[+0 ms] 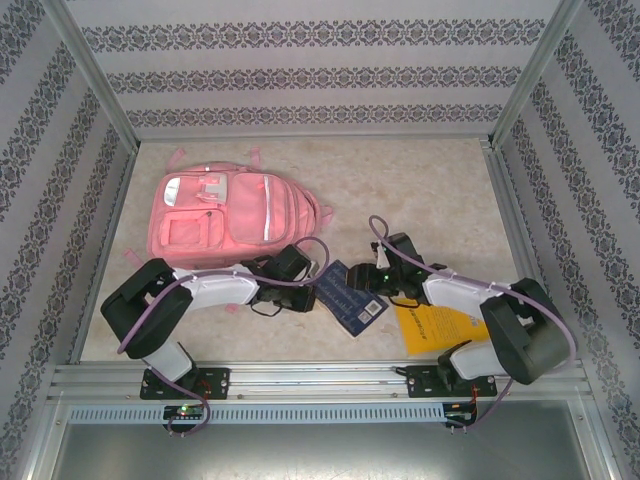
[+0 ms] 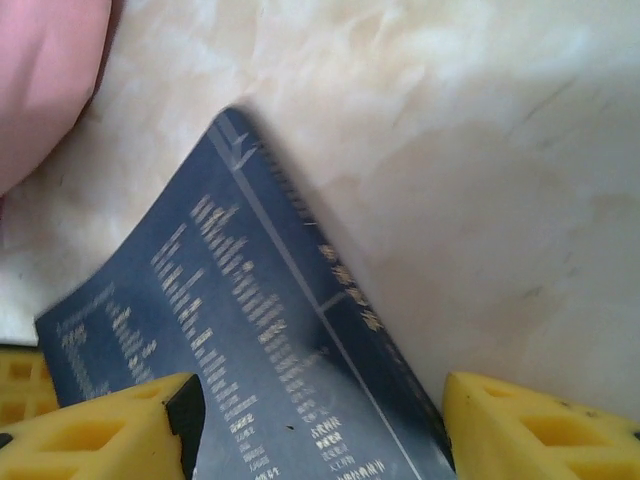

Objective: Pack the student bag

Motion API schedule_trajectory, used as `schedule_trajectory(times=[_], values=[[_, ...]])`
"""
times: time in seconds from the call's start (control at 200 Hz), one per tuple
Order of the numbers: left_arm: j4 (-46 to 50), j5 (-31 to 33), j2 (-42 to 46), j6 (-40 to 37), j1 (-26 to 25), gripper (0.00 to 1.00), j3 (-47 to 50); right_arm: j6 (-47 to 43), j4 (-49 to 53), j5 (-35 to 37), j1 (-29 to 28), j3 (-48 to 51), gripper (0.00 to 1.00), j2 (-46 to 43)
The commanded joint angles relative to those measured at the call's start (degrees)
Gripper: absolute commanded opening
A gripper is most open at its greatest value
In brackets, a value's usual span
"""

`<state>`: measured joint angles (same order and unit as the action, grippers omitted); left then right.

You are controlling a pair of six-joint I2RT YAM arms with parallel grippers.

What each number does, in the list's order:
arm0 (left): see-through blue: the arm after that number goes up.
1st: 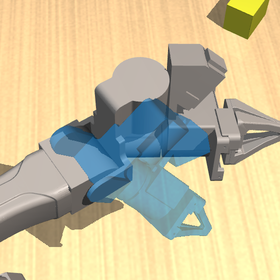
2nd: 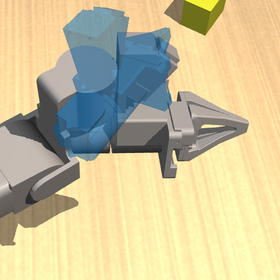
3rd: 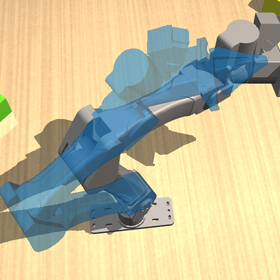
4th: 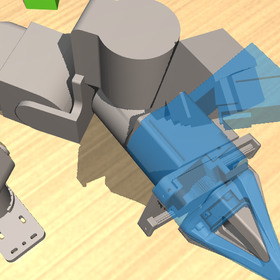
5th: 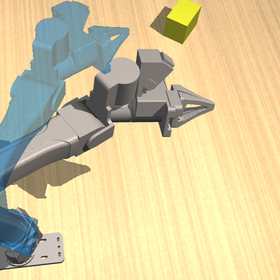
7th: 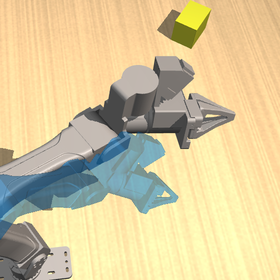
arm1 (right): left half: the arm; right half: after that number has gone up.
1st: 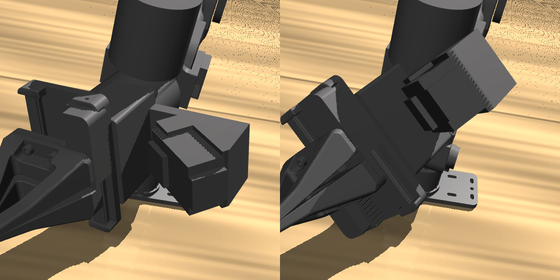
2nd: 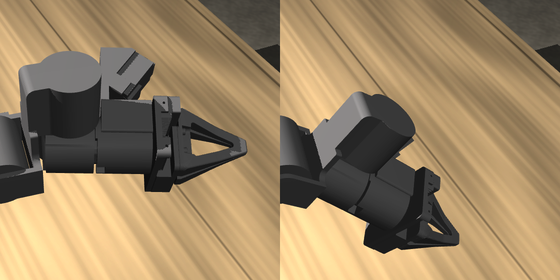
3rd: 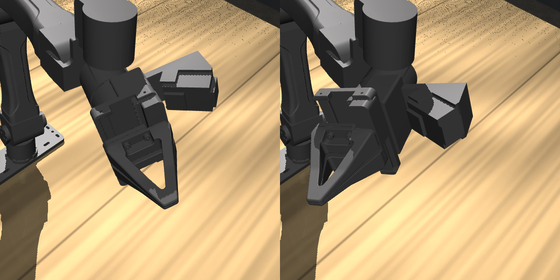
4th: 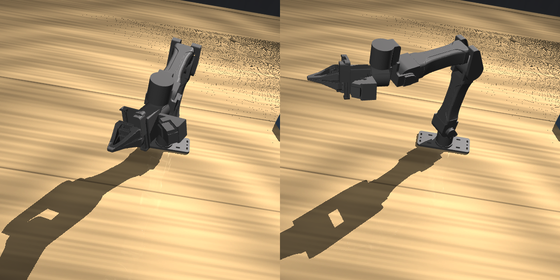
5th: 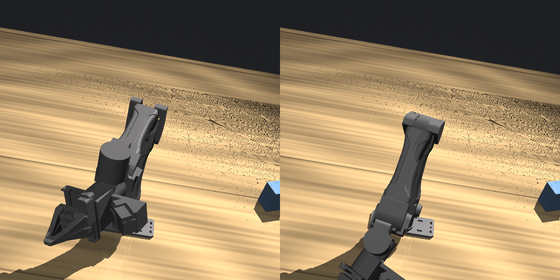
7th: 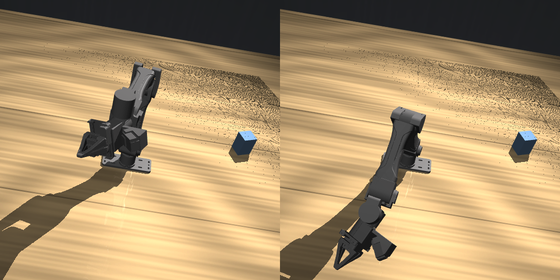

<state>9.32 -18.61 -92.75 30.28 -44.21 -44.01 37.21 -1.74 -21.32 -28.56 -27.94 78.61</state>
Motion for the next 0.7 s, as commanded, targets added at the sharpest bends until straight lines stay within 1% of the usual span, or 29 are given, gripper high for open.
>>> schedule_trajectory(times=[0.0,0.085,0.215,0.345,0.43,0.56,0.645,0.695], values=[[-2.9,1.2,-0.5,-0.7,2.9,0.09,-0.6,2.3,2.2,-1.1,-3.4,1.9,0.66,-2.8],[-3.6,0.5,-0.1,-0.5,3.8,0.1,-0.3,3.7,0.9,-2.4,-4.8,3.6,0.66,-4.9],[-5.3,-2.2,-1.6,0.3,4.1,0.12,-0.9,5.4,-1.3,-5.4,-4.9,5.1,0.66,-6.3],[-8.2,-5.3,-3.6,1.9,4.1,0.11,-0.7,5.5,-2.3,-7.7,-3.8,5.0,0.66,-4.3],[-9.4,-6.0,-3.8,2.7,4.1,0.11,0.0,6.8,-4.5,-8.9,-2.6,5.5,0.66,-2.6],[-9.8,-6.1,-3.1,2.9,4.1,0.12,1.1,10.1,-10.5,-14.2,-1.8,6.4,0.66,-0.3],[-9.8,-6.2,-2.9,2.8,4.1,0.12,1.5,11.3,-11.8,-18.2,-1.8,5.8,0.65,0.7],[-9.8,-6.1,-2.9,2.8,4.1,0.11,1.6,12.1,-11.9,-18.6,-1.6,5.9,0.65,0.2]])
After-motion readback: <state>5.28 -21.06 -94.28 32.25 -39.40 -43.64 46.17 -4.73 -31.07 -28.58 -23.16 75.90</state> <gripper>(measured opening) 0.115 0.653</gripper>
